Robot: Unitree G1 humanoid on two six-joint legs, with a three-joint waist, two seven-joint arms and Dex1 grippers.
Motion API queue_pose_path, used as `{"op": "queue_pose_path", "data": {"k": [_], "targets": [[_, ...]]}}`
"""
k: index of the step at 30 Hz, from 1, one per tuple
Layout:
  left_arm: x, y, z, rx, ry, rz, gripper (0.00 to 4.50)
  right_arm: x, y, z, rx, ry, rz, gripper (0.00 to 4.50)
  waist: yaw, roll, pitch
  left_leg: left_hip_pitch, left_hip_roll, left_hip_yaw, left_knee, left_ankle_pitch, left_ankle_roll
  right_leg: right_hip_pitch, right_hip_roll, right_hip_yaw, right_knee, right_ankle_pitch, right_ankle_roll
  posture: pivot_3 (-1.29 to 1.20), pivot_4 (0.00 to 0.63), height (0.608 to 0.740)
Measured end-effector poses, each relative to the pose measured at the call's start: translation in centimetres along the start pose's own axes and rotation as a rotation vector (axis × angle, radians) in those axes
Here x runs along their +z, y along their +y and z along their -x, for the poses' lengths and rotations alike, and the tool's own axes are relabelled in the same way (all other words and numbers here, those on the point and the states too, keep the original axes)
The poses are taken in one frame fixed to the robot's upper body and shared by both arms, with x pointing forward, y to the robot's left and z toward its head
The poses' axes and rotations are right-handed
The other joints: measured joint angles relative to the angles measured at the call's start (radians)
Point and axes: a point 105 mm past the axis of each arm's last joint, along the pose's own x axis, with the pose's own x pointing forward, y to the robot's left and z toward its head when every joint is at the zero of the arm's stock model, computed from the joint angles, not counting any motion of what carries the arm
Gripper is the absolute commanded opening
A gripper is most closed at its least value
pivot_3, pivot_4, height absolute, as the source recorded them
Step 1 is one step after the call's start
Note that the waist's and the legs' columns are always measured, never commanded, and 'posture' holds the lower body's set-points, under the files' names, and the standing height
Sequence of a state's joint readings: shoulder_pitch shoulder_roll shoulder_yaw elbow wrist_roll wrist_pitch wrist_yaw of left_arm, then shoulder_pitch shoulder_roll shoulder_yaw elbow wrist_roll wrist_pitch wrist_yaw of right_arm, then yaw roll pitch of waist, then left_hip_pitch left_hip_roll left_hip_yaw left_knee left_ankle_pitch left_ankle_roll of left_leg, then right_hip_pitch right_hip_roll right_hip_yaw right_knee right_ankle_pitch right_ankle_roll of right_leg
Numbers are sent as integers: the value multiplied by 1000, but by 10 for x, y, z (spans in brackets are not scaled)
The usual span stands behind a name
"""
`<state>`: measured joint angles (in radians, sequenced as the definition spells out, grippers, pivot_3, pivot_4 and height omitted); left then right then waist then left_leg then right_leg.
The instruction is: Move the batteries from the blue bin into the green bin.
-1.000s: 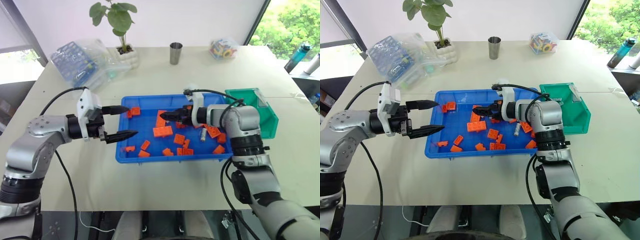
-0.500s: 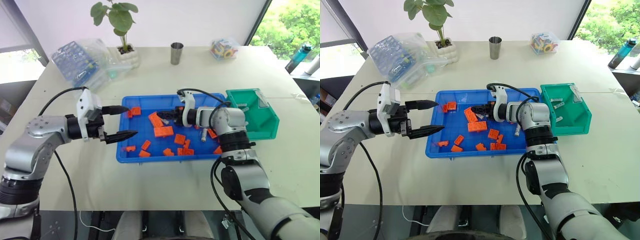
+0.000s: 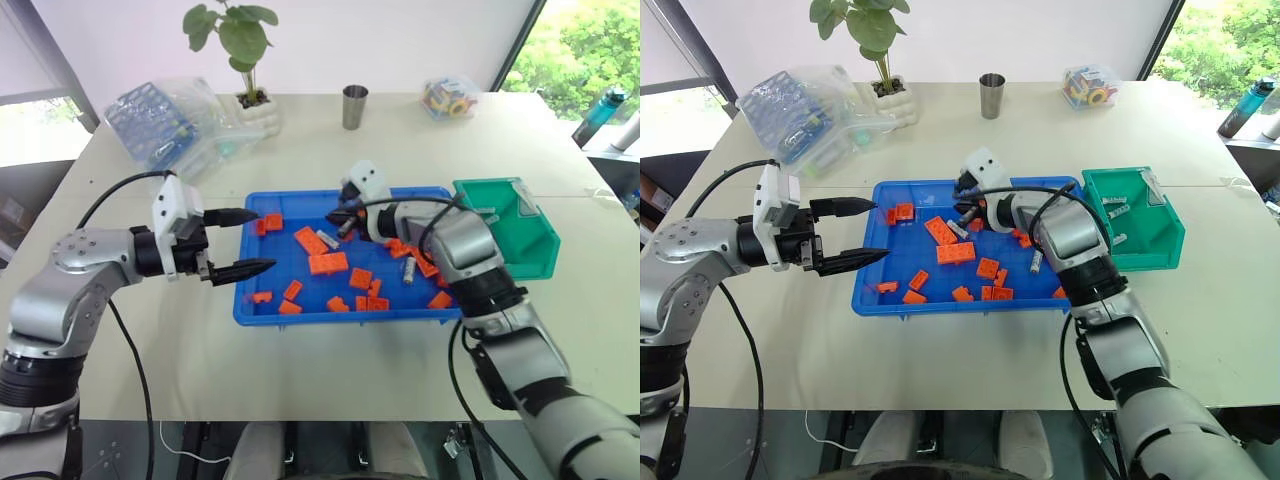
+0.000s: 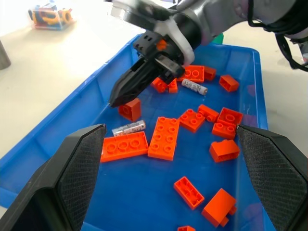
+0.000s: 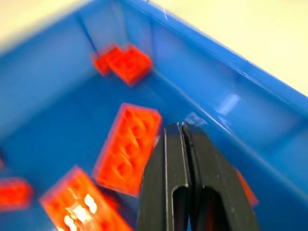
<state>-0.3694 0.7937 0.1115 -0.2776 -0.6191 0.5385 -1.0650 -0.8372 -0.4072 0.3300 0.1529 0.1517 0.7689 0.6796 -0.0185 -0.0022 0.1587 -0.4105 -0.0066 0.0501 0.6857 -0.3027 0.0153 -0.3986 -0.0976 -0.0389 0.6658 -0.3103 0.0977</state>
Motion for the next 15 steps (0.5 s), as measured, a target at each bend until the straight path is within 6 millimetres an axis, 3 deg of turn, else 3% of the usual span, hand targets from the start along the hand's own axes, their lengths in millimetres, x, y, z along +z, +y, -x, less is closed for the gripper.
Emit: {"op": "queue_pose_path", "data": {"k": [3,10,13,15], "targets": [[0,0,0,0,-1,-2,4500,-12,8,-1,21,36,125,49,-2,0,0,0,0,0,0,0,0,0,0,0,0,0,0,0,150,716],[1,0,0,-1,-2,-5,4500,-11,17,-4,66,39,165,49,1,0,0,0,1,0,0,0,0,0,0,0,0,0,0,0,150,716],[1,0,-1,-1,-2,-5,4500,-11,19,-6,80,37,193,901,2,0,0,0,1,0,0,0,0,0,0,0,0,0,0,0,150,716],[0,0,-1,0,-2,-5,4500,-12,19,-6,79,46,207,1891,2,0,0,0,1,0,0,0,0,0,0,0,0,0,0,0,150,716]]}}
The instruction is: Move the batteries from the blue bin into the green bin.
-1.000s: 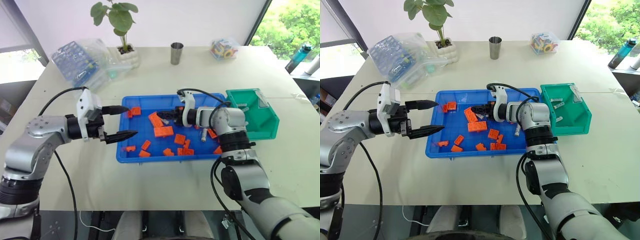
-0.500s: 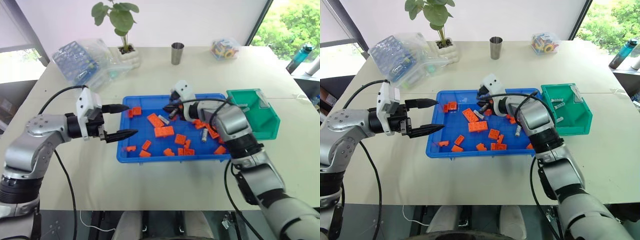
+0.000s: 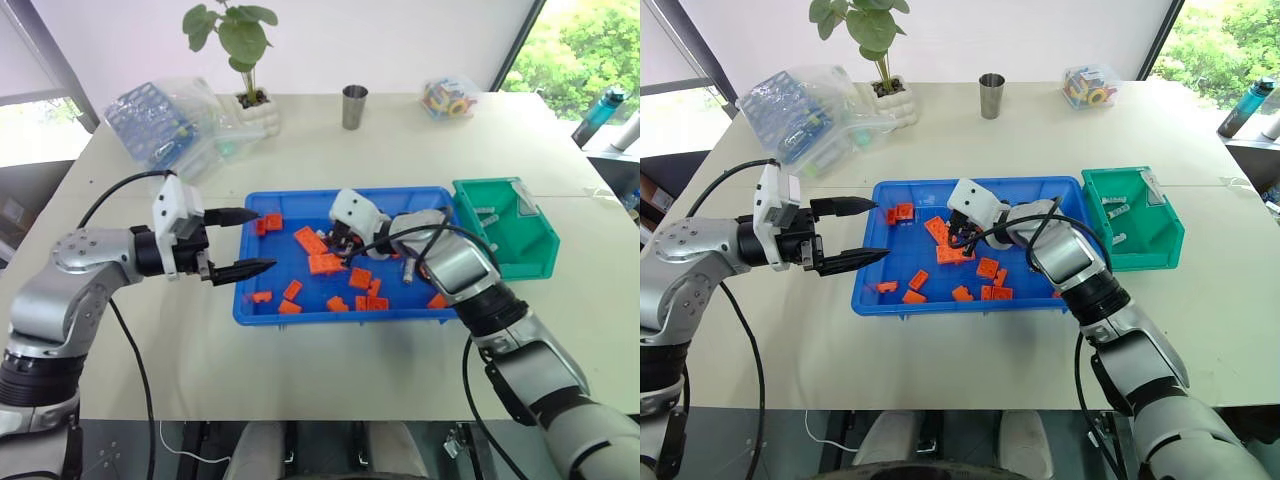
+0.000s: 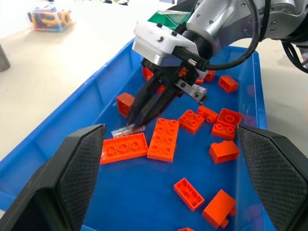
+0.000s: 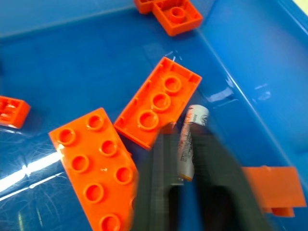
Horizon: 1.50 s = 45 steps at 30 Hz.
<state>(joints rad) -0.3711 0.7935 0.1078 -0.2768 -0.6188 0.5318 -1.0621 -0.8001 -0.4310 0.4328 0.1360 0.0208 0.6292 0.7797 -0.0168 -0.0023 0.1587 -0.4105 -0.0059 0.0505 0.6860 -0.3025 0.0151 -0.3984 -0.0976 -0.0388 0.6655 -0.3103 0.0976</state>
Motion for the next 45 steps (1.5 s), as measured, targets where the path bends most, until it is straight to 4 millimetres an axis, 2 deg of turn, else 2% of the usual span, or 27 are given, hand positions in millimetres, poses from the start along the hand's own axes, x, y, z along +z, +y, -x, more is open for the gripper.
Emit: {"op": "queue_pose_path", "data": {"k": [1,2,12,16,18,22,24,31,45], "targets": [[0,0,0,1,0,0,4500,-2,0,-1,-1,7,9,2372,0,0,0,0,0,0,0,0,0,0,0,0,0,0,0,0,150,716],[0,0,0,1,0,0,4500,-2,0,-1,-2,13,19,2626,-1,0,0,0,0,0,0,0,0,0,0,0,0,0,0,0,150,716],[-1,1,0,12,1,2,4500,-6,-1,-2,13,29,66,2626,-1,0,0,0,0,0,0,0,0,0,0,0,0,0,0,0,150,716],[-1,1,0,17,1,2,4500,-10,-3,1,25,35,29,2626,-1,0,0,0,0,0,0,0,0,0,0,0,0,0,0,0,150,716],[-1,1,0,18,1,2,4500,-3,-7,6,35,8,-56,2626,-1,0,0,0,0,0,0,0,0,0,0,0,0,0,0,0,150,716],[-1,1,0,16,1,2,4500,26,-20,22,30,-82,-157,2626,-1,0,0,0,0,0,0,0,0,0,0,0,0,0,0,0,150,716],[-1,1,0,15,1,2,4500,30,-23,27,23,-96,-174,2626,-1,0,0,0,0,0,0,0,0,0,0,0,0,0,0,0,150,716],[-1,1,0,12,1,1,4500,8,-22,23,13,-33,-141,2626,0,0,0,0,0,0,0,0,0,0,0,0,0,0,0,0,150,716],[-1,0,0,1,0,1,4500,-4,-6,-5,47,36,91,2626,-1,0,0,0,0,0,0,0,0,0,0,0,0,0,0,0,150,716]]}}
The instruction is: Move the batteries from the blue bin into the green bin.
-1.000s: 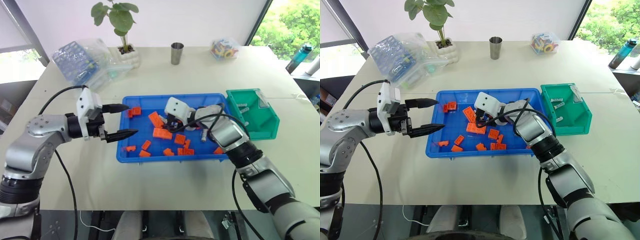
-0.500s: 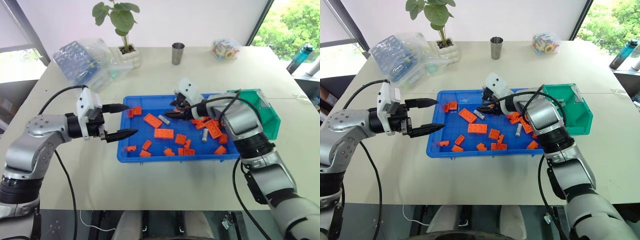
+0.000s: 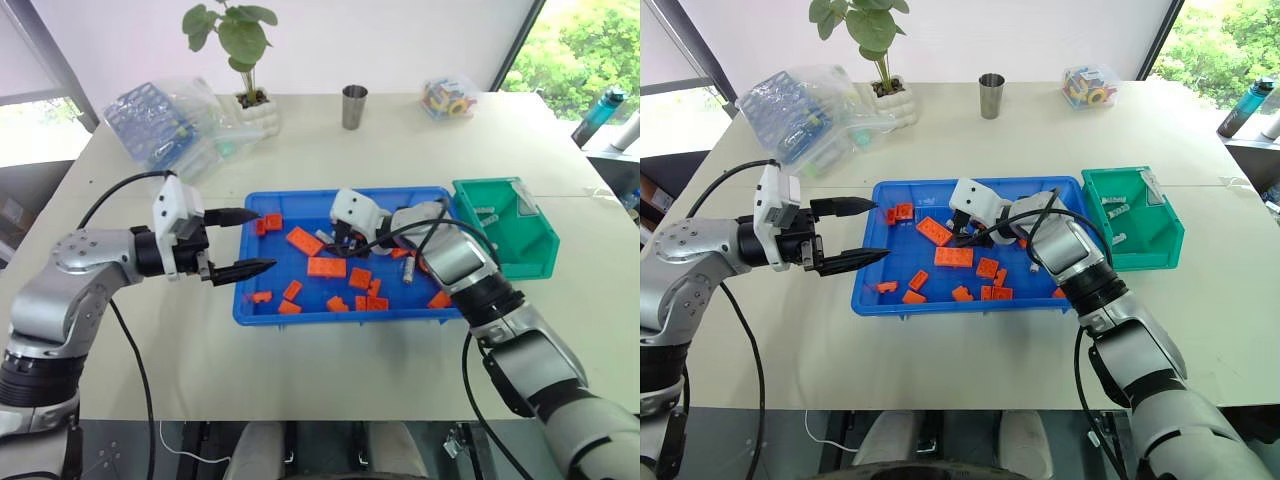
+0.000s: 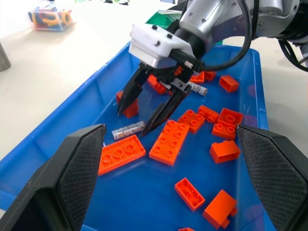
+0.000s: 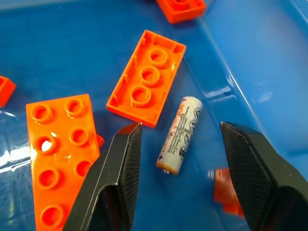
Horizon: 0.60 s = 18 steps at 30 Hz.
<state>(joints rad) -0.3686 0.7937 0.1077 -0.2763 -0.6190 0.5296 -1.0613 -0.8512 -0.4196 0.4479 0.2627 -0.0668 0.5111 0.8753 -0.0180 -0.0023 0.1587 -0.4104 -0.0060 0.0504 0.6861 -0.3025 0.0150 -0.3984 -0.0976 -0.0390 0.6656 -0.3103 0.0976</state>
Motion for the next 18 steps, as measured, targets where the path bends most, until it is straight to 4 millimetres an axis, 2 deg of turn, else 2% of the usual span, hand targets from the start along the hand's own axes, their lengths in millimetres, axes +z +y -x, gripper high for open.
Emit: {"op": "queue_pose_path", "data": {"k": [9,12,15,16,18], "targets": [[0,0,0,3,0,0,4500,-11,-3,-4,30,39,-15,2626,-1,0,0,0,0,0,0,0,0,0,0,0,0,0,0,0,150,716],[0,0,0,3,0,1,4500,-14,-5,-3,39,42,-35,1877,0,0,0,0,0,0,0,0,0,0,0,0,0,0,0,0,150,716],[0,0,0,3,0,1,4500,-15,-4,-3,47,43,-47,391,-1,0,0,0,0,0,0,0,0,0,0,0,0,0,0,0,150,716],[0,0,0,3,0,1,4500,-15,-5,-3,47,39,-50,66,-1,0,0,0,0,0,0,0,0,0,0,0,0,0,0,0,150,716],[0,0,0,3,0,0,4500,-14,-3,-3,48,28,-78,44,-1,0,0,0,0,0,0,0,0,0,0,0,0,0,0,0,150,716]]}}
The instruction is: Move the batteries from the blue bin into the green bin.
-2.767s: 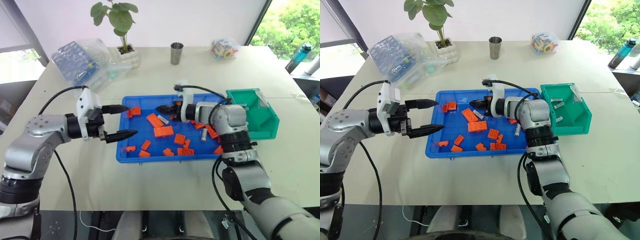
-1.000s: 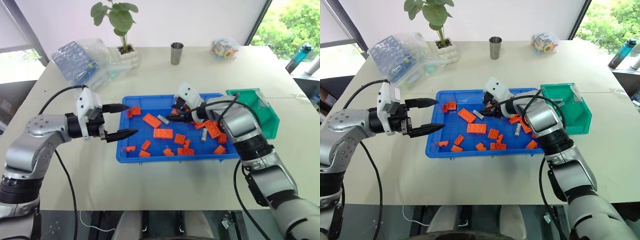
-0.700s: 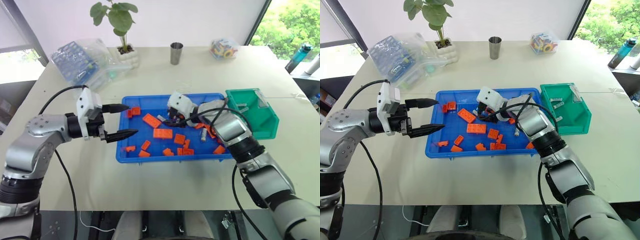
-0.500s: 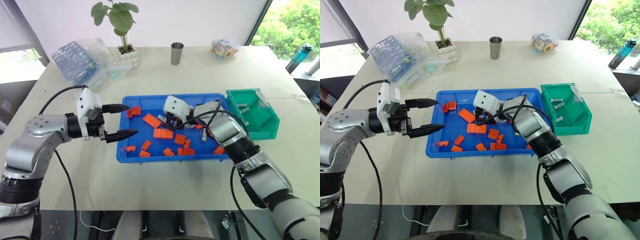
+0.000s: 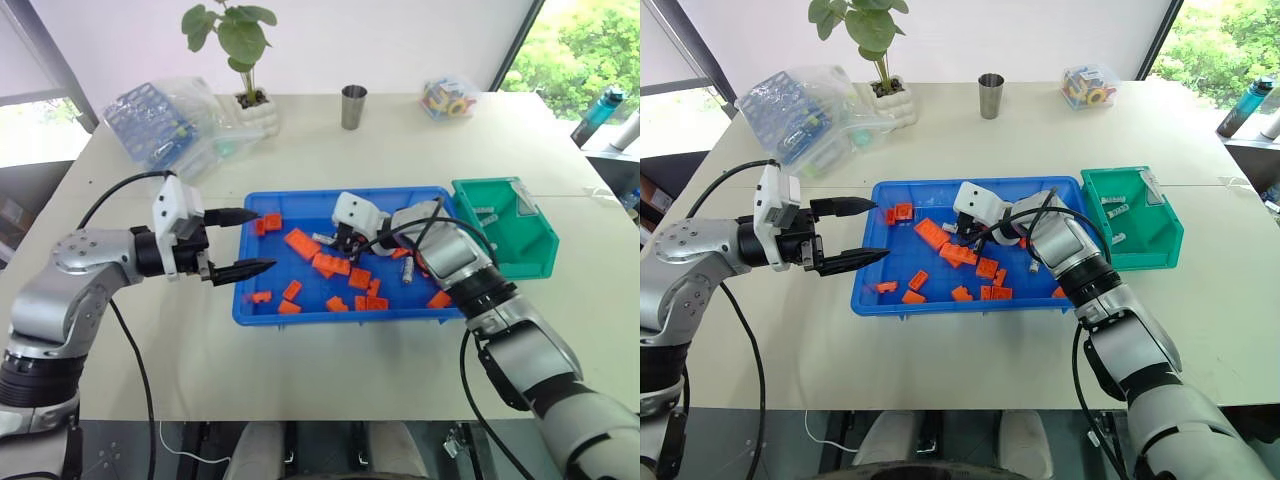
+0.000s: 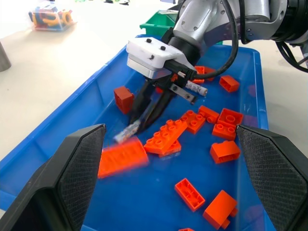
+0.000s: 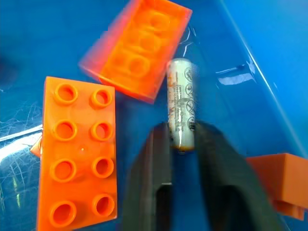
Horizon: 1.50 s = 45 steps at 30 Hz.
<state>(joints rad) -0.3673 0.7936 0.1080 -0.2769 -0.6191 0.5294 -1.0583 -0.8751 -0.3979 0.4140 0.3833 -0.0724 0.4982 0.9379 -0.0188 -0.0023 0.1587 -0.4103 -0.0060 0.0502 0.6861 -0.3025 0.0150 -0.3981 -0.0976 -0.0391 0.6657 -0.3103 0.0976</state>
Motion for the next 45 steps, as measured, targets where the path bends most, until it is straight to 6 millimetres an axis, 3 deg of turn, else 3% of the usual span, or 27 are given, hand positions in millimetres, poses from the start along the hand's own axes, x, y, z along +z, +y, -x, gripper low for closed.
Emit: {"op": "queue_pose_path", "data": {"k": [5,8,10,14,17,19,21,28,31,36,39,45], "targets": [[1,-1,-1,-6,-5,-7,4500,16,7,12,5,-87,-138,44,2,0,0,0,0,0,0,0,0,0,0,0,0,0,0,0,150,716],[1,-2,-4,-19,-15,-4,4500,28,-11,53,-93,-153,-197,44,12,0,0,-1,-1,-1,0,0,0,1,-1,0,0,0,0,0,150,716],[2,-2,-6,-29,-23,-4,4500,28,-29,94,-192,-192,-288,44,16,0,0,-1,-2,-2,1,0,0,1,-2,-1,-1,0,0,0,150,716],[3,-1,-13,-52,-38,0,4500,2,-61,175,-441,-178,-409,44,22,-1,0,-1,-2,-2,0,-1,1,1,-2,-1,-2,0,0,0,150,716],[4,-1,-18,-68,-45,3,4500,-55,-63,208,-565,-30,-495,44,23,-1,0,0,-1,0,-1,-1,1,2,-1,0,-3,0,0,0,150,716],[3,0,-19,-71,-43,4,4500,-84,-59,213,-588,38,-562,44,14,-1,0,0,-1,2,-1,-1,1,1,-1,1,-3,0,0,0,150,716],[3,0,-22,-90,-48,2,4500,-99,-56,214,-605,65,-593,44,4,0,0,1,1,3,-1,0,1,1,0,1,-2,0,0,0,150,716],[5,1,-26,-108,-55,-4,4500,-106,-57,218,-655,84,-550,3360,6,0,0,1,1,3,0,0,0,1,1,2,-2,0,0,0,150,716],[4,1,-25,-107,-51,-3,4500,-97,-61,225,-665,81,-489,3360,11,0,0,1,1,3,0,0,0,1,0,2,-2,0,0,0,150,716],[4,1,-25,-110,-47,-5,4500,-49,-64,229,-595,-45,-402,3360,6,0,0,1,2,2,0,0,0,1,1,2,-2,0,0,0,150,716],[4,1,-25,-108,-45,-9,4500,-28,-46,209,-451,-106,-465,3360,6,0,0,1,2,2,0,0,0,1,1,2,-2,0,0,0,150,716],[1,-3,-25,-104,-40,-5,4500,-25,-7,179,-287,-75,-623,3360,14,-1,0,0,1,0,0,0,1,2,-1,2,-2,0,0,0,150,716]]}}
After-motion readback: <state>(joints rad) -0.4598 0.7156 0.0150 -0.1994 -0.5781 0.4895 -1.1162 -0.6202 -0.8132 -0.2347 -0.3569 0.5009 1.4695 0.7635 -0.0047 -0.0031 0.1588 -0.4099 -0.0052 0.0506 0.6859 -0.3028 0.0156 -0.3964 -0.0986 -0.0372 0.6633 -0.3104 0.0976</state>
